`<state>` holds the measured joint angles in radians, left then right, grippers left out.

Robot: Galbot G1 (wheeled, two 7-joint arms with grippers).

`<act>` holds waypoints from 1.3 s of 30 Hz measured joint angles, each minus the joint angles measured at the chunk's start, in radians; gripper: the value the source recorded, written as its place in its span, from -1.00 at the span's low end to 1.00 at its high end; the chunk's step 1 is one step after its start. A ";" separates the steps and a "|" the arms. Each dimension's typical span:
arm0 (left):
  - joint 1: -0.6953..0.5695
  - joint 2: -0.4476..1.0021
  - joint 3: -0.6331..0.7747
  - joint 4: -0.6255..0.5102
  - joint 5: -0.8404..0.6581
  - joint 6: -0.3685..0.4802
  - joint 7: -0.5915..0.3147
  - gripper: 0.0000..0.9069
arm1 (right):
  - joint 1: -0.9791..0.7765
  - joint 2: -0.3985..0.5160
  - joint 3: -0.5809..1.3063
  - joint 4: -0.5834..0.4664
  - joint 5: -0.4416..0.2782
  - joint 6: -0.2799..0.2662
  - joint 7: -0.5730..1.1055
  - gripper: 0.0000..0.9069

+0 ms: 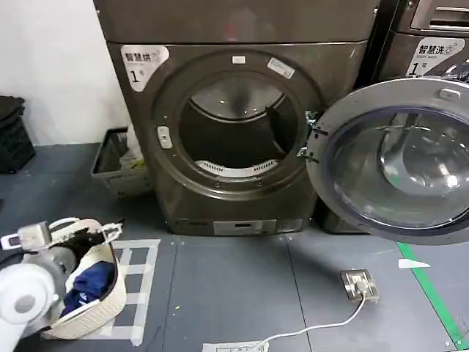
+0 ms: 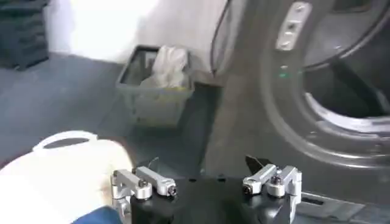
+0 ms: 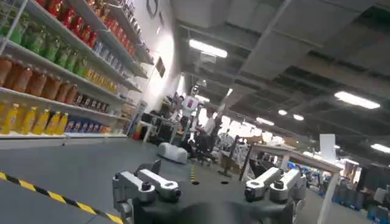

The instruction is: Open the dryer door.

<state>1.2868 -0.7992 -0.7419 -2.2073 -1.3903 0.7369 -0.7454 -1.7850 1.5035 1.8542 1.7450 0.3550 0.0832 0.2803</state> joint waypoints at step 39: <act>-0.052 0.189 -0.037 0.261 -0.657 -0.001 -0.386 1.00 | 0.004 0.015 -0.013 -0.016 -0.002 0.017 0.007 1.00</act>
<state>1.2352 -0.6102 -0.7787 -1.9459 -2.0471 0.7363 -1.1310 -1.7811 1.5180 1.8413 1.7290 0.3528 0.1005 0.2875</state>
